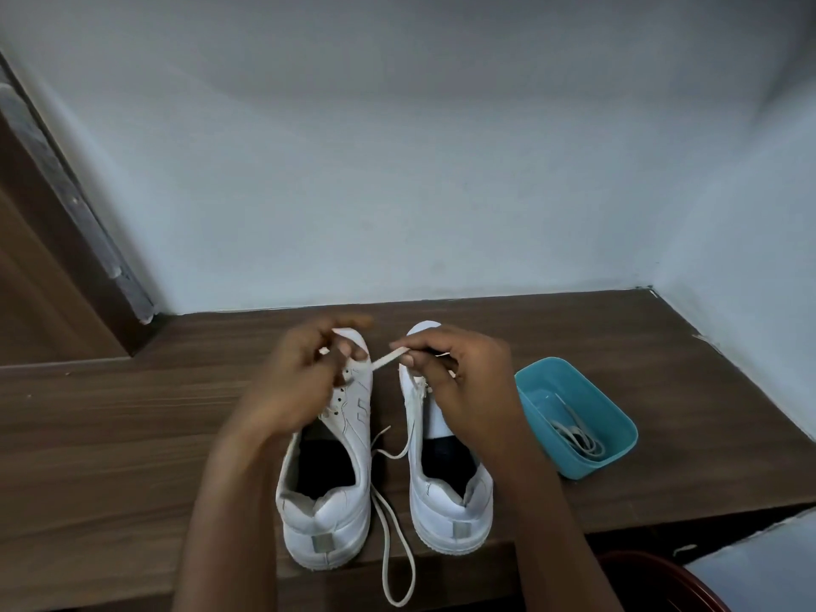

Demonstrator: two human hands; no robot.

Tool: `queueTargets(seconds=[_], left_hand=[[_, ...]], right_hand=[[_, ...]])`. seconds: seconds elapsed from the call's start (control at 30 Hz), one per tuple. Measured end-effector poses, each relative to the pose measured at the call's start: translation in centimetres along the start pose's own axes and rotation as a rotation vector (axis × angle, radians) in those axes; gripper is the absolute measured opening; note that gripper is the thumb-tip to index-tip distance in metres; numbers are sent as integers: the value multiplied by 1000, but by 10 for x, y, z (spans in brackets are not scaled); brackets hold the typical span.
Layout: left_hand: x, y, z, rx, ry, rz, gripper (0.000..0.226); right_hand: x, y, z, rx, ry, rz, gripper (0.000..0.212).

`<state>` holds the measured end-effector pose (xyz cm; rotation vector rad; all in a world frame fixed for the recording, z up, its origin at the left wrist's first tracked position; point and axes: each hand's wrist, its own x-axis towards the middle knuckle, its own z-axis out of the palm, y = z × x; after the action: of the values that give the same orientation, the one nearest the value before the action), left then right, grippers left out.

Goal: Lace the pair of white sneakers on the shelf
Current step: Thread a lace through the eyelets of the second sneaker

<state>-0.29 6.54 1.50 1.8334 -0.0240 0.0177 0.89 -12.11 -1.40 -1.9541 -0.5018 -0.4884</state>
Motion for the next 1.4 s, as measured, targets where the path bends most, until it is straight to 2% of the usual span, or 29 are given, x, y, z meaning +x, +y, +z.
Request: queueTargets(seconds=[0.1,0.17,0.27,0.4,0.5,0.63,0.77,0.87,0.93,1.03,1.1,1.2,1.3,1.4], left_hand=[[-6,-5,18,37,-208,-128,32],[-8,-4,28,7,-258,-143,35],[0,-11,32,108,-183,-55,33],[6,-13,32,44,16,-12,31],[7,-8,31,-154,135,9,30],[9,-2,24,-556,201,-9,29],[10,8,20,-946,208,-54,25],[10,10,14,-1059,197,-69,23],[9,7,12,-885,191,-38,25],[7,-5,13,-262,176,29,20],[9,-14,16,168,68,103,7],[8,-22,25,600,-135,51,11],[8,-23,31,685,-147,12,13],[13,-27,28,474,-105,44,19]], right_hand=[[0,-9,5,109,-21,20,22],[1,-13,4,182,-62,81,22],[2,-5,-9,265,-79,221,23],[-1,24,-37,21,128,384,27],[-10,45,-51,-186,152,479,17],[-16,56,-52,-301,-2,551,19],[-15,55,-45,-365,-179,542,25],[-15,52,-38,-434,-258,522,22],[-14,49,-38,-445,-264,513,20],[-14,49,-38,-462,-273,513,19],[-14,48,-37,-441,-261,516,20],[-13,45,-33,-400,-218,530,19],[-12,43,-32,-366,-181,554,18],[-12,40,-32,-229,-129,612,21]])
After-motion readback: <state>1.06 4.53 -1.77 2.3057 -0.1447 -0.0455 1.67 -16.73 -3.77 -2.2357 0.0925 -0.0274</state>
